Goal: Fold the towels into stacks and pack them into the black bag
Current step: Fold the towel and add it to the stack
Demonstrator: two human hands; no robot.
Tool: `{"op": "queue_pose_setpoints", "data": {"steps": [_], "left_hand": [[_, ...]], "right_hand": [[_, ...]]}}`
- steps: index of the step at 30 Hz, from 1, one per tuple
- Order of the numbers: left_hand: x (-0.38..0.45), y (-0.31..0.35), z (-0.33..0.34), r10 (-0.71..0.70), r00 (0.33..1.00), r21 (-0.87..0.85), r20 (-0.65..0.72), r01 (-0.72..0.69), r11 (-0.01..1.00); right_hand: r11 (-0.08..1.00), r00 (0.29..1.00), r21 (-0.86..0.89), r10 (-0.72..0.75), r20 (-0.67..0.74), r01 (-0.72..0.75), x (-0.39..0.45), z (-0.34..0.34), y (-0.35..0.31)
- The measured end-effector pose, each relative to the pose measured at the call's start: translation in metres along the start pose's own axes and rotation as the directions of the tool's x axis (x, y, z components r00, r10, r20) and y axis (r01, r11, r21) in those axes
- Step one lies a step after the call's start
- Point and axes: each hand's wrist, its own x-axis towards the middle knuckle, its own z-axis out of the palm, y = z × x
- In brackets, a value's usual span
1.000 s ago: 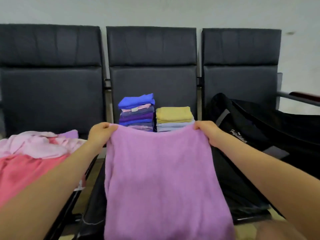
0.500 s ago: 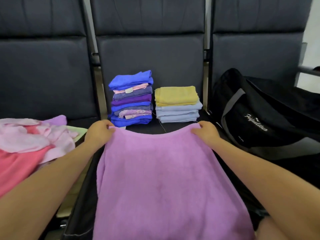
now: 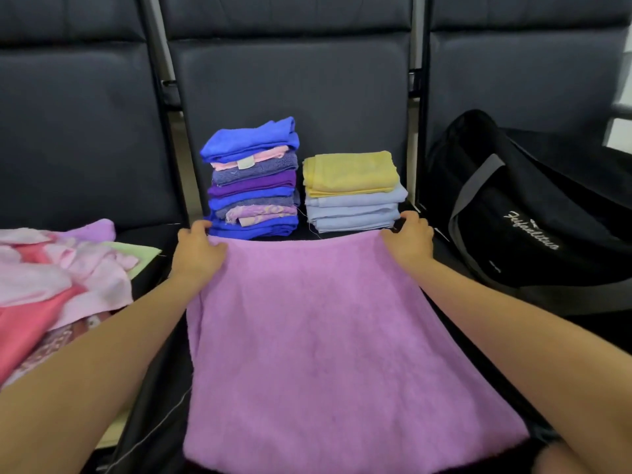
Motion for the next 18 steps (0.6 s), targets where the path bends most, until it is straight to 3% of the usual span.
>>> {"op": "queue_pose_setpoints", "data": {"steps": [4, 6, 11, 14, 18], "left_hand": [[-0.030, 0.001, -0.011, -0.012, 1.000, 0.015, 0.009, 0.012, 1.000], [-0.049, 0.000, -0.018, -0.030, 0.999, 0.069, 0.022, 0.029, 0.997], [-0.098, 0.004, -0.039, 0.066, 0.992, 0.096, 0.106, -0.077, 0.992], [-0.124, 0.005, -0.058, 0.115, 0.975, 0.096, 0.191, -0.135, 0.986], [-0.148, -0.008, -0.079, 0.073, 0.942, 0.182, 0.327, -0.138, 0.973]], "right_hand": [[0.999, 0.999, -0.054, -0.005, -0.032, 0.003, -0.025, -0.004, -0.019], [0.999, 0.999, 0.015, -0.033, 0.009, 0.033, -0.043, -0.004, -0.032], [0.966, 0.957, 0.258, -0.061, 0.285, -0.015, -0.098, -0.003, -0.066], [0.959, 0.833, 0.282, -0.187, 0.521, 0.038, -0.138, -0.002, -0.073], [0.957, 0.603, 0.271, -0.279, 0.747, 0.108, -0.182, -0.011, -0.077]]}}
